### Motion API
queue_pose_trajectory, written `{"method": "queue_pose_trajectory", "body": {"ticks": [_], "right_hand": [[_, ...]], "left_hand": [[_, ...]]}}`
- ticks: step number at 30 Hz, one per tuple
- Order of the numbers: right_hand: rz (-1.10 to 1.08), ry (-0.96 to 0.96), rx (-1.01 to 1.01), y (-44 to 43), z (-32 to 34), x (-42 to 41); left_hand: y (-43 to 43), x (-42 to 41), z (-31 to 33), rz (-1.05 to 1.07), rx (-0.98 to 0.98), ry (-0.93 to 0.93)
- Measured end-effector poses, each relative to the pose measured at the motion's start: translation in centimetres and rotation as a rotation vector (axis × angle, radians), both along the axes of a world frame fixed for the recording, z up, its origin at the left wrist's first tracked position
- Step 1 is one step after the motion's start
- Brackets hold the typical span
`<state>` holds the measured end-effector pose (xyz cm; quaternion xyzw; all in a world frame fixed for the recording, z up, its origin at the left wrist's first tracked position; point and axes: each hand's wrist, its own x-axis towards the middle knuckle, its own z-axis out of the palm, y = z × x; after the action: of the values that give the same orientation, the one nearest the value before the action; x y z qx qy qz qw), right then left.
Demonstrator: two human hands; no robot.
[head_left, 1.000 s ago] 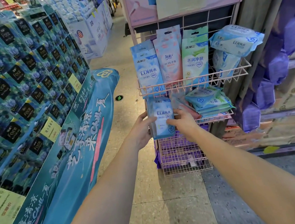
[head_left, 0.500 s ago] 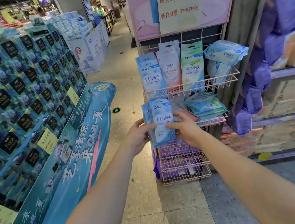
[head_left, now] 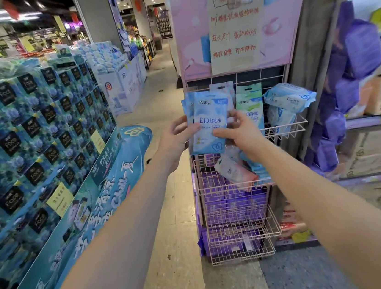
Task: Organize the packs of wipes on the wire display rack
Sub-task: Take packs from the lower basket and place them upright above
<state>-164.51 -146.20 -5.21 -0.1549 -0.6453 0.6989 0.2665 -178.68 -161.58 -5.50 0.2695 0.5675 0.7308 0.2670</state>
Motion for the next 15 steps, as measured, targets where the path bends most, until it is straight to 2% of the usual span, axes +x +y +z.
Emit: {"method": "queue_pose_trajectory", "body": {"ticks": [7, 10, 15], "right_hand": [[-0.127, -0.022, 0.303, 2.1, 4.5, -3.3], [-0.15, -0.046, 0.34, 2.8, 4.9, -4.4], [-0.091, -0.278, 0.428, 3.2, 1.5, -5.3]], "left_hand": [[1.9, -1.8, 4.5, 0.088, -0.05, 0.201], [2.9, -2.5, 4.7, 0.129, -0.094, 0.271], [3.5, -3.9, 1.3, 0.157, -0.288, 0.416]]}}
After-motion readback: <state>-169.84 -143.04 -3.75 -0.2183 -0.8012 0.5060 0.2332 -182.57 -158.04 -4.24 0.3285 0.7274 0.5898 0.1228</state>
